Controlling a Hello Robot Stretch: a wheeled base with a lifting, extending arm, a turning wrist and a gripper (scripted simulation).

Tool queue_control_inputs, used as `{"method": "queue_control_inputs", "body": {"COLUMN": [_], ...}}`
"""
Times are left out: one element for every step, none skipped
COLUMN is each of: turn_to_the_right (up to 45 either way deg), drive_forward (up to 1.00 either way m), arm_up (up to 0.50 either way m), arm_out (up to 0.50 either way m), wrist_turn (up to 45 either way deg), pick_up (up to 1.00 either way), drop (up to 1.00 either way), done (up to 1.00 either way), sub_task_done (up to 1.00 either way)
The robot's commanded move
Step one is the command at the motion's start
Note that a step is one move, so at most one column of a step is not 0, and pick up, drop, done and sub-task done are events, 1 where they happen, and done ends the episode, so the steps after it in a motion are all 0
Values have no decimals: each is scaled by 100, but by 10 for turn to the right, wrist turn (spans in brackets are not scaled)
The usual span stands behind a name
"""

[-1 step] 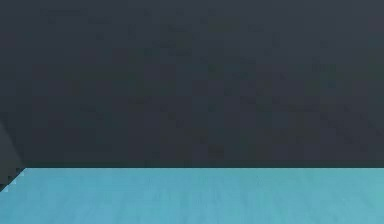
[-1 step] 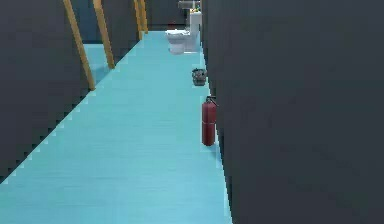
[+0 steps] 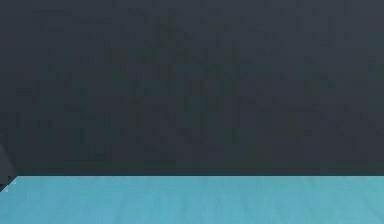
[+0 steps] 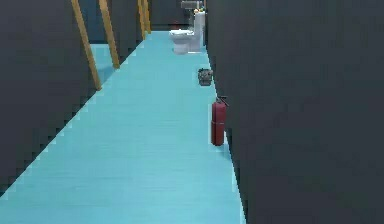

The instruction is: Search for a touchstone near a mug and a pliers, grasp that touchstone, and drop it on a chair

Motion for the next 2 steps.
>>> {"method": "queue_control_inputs", "body": {"turn_to_the_right": [450, 330], "drive_forward": [0, 0], "arm_up": [0, 0], "arm_out": [0, 0], "wrist_turn": [0, 0], "pick_up": [0, 0], "drop": [0, 0], "done": [0, 0], "sub_task_done": [0, 0]}}
